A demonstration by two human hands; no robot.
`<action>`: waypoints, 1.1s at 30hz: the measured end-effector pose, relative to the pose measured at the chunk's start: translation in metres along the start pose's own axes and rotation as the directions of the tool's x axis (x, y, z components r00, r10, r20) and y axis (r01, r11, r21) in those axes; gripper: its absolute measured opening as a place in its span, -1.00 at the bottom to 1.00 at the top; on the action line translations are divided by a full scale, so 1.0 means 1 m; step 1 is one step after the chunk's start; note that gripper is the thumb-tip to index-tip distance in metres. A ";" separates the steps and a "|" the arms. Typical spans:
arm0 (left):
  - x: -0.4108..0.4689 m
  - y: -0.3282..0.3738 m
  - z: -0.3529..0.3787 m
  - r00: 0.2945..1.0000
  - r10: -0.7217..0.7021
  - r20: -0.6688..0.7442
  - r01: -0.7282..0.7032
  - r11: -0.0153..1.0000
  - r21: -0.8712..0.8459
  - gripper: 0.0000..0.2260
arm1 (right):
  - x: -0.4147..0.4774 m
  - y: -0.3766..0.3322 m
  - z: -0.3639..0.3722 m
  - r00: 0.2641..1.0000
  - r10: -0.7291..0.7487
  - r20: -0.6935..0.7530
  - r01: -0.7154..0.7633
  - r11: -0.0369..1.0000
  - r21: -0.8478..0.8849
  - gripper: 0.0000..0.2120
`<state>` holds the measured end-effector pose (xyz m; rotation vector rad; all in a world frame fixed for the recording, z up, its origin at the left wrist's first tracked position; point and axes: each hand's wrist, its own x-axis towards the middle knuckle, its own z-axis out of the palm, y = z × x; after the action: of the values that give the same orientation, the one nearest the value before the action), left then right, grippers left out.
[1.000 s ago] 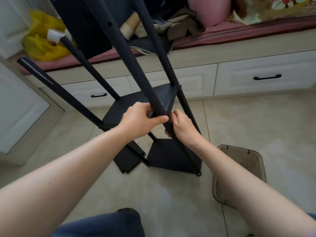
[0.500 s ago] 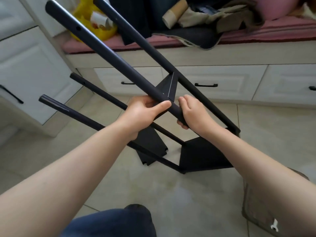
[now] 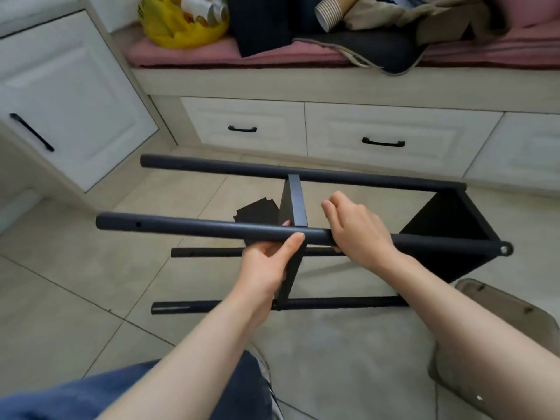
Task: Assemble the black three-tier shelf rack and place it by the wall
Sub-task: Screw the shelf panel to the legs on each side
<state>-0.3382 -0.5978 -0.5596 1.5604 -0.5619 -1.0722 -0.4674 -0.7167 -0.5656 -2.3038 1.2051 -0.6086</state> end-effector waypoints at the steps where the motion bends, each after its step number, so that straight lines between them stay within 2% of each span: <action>1: -0.004 -0.006 -0.001 1.000 -0.013 -0.005 0.013 1.000 -0.020 -0.62 | -0.004 0.001 0.002 1.000 -0.010 0.008 0.010 1.000 -0.024 -0.76; 8: -0.019 -0.034 0.000 0.991 -0.133 0.011 0.132 0.964 -0.233 -0.63 | -0.028 0.005 0.017 0.998 -0.054 0.044 0.059 0.990 -0.130 -0.78; 13: -0.026 -0.047 -0.001 0.982 -0.186 0.030 0.187 0.943 -0.277 -0.70 | -0.037 0.010 0.029 0.992 -0.110 0.053 0.118 0.978 -0.171 -0.79; 20: -0.028 -0.061 -0.009 0.985 -0.171 -0.028 0.159 0.957 -0.243 -0.78 | -0.042 0.009 0.040 0.989 -0.122 0.085 0.138 0.967 -0.213 -0.72; 25: -0.025 -0.065 -0.012 0.981 -0.168 -0.092 0.149 0.972 -0.184 -0.82 | -0.042 0.008 0.041 0.986 -0.141 0.085 0.156 0.965 -0.209 -0.74; 27: -0.023 -0.065 -0.011 0.982 -0.169 -0.088 0.150 0.971 -0.183 -0.78 | -0.042 0.007 0.041 0.987 -0.143 0.079 0.156 0.965 -0.211 -0.72; 30: -0.022 -0.063 -0.012 0.983 -0.157 -0.092 0.141 0.977 -0.159 -0.59 | -0.040 0.007 0.040 0.989 -0.123 0.081 0.137 0.973 -0.188 -0.71; 33: -0.022 -0.063 -0.013 0.974 -0.143 -0.174 0.134 0.989 -0.062 -0.60 | -0.040 0.007 0.041 0.990 -0.117 0.077 0.129 0.977 -0.172 -0.73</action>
<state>-0.3492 -0.5557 -0.6115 1.6504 -0.3056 -1.0302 -0.4686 -0.6790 -0.6091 -2.5414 1.1322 -0.4805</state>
